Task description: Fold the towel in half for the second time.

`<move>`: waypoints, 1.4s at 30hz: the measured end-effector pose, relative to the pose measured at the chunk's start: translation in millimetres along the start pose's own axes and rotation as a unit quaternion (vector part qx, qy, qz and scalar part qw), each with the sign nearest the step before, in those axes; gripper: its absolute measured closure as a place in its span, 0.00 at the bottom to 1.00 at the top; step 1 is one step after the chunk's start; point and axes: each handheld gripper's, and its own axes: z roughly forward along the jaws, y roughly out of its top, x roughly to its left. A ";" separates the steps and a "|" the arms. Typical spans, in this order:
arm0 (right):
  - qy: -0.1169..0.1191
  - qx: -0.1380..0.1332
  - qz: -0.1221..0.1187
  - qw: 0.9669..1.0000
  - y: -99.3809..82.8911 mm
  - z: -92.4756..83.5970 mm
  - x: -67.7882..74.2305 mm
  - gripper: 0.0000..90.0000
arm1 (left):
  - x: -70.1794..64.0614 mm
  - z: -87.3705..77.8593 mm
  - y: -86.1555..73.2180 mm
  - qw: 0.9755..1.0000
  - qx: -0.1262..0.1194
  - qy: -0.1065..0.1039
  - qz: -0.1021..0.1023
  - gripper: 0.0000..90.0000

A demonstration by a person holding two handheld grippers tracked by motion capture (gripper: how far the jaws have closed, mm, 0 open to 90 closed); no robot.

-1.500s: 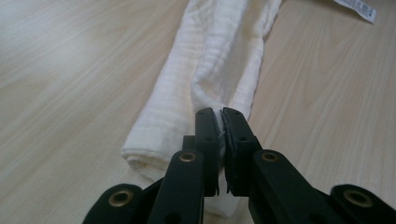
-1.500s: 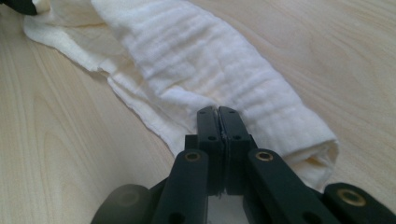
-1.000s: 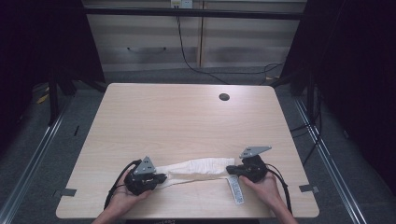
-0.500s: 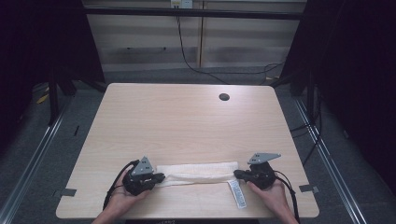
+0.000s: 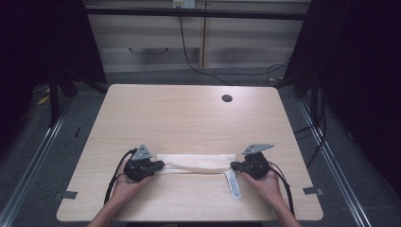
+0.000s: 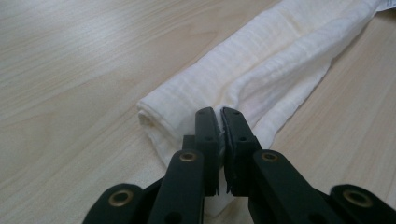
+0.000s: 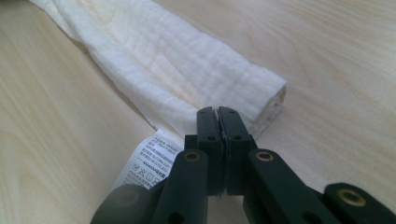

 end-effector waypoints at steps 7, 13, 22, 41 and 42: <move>0.025 -0.013 -0.008 1.000 -1.4 -8.5 0.1 0.91 | -4.2 -8.4 0.7 1.000 0.000 -0.026 -0.002 0.81; 0.064 -0.032 -0.006 0.997 -5.8 -19.1 8.7 0.82 | -9.9 -22.5 -1.1 0.999 -0.003 -0.039 -0.007 0.68; 0.065 -0.074 -0.001 0.995 -11.8 -45.3 17.5 0.73 | -9.1 -51.9 -5.4 0.999 -0.022 -0.037 -0.029 0.49; -0.029 -0.158 0.068 0.985 -48.1 -106.5 -15.7 0.50 | 20.8 -98.4 -46.9 0.993 -0.049 0.046 -0.098 0.31; -0.034 -0.160 0.074 0.984 -51.1 -108.1 -18.1 0.49 | 24.0 -98.6 -50.0 0.993 -0.047 0.048 -0.098 0.29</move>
